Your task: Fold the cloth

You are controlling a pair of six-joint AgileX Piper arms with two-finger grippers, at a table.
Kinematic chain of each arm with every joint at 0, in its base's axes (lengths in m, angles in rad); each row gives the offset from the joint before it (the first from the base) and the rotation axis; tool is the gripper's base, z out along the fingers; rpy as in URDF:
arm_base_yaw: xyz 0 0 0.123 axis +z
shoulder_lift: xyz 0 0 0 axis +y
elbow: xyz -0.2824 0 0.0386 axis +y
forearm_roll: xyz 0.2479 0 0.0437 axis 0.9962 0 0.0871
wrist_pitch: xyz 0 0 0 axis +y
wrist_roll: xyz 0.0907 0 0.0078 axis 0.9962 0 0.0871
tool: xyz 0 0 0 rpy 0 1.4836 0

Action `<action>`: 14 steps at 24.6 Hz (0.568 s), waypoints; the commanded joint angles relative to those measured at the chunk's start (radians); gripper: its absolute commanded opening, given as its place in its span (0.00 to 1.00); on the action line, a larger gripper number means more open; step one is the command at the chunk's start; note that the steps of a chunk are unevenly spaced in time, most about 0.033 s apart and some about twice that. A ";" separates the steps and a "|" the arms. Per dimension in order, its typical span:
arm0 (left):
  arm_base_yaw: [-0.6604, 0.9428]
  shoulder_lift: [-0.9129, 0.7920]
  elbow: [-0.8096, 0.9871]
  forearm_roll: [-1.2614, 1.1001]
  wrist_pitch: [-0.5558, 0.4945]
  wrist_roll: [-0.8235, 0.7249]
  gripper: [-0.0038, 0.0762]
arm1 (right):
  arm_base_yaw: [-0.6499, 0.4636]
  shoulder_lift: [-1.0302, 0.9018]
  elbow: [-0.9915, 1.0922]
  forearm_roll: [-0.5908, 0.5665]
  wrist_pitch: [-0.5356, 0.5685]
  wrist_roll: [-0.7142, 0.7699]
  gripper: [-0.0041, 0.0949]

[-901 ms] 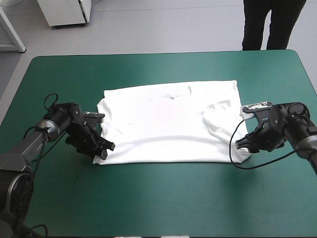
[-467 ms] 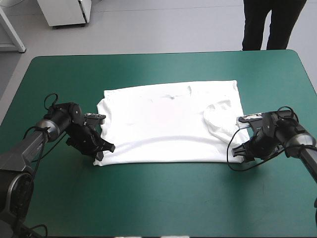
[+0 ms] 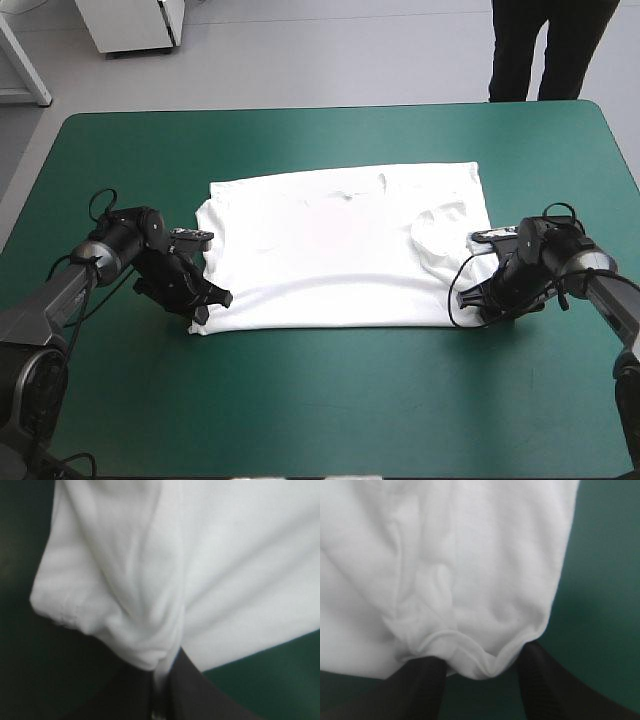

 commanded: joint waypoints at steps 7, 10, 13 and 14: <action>-0.001 -0.038 -0.022 -0.015 0.031 0.018 0.08 | -0.004 0.039 -0.040 0.126 -0.033 -0.100 0.03; -0.001 -0.051 -0.033 -0.015 0.051 0.030 0.08 | -0.004 0.030 -0.095 0.108 0.042 -0.102 0.03; -0.001 -0.099 -0.050 -0.015 0.084 0.030 0.08 | -0.004 -0.017 -0.190 0.084 0.129 -0.102 0.03; -0.001 -0.131 -0.073 -0.015 0.104 0.030 0.08 | -0.004 -0.044 -0.229 0.073 0.176 -0.096 0.03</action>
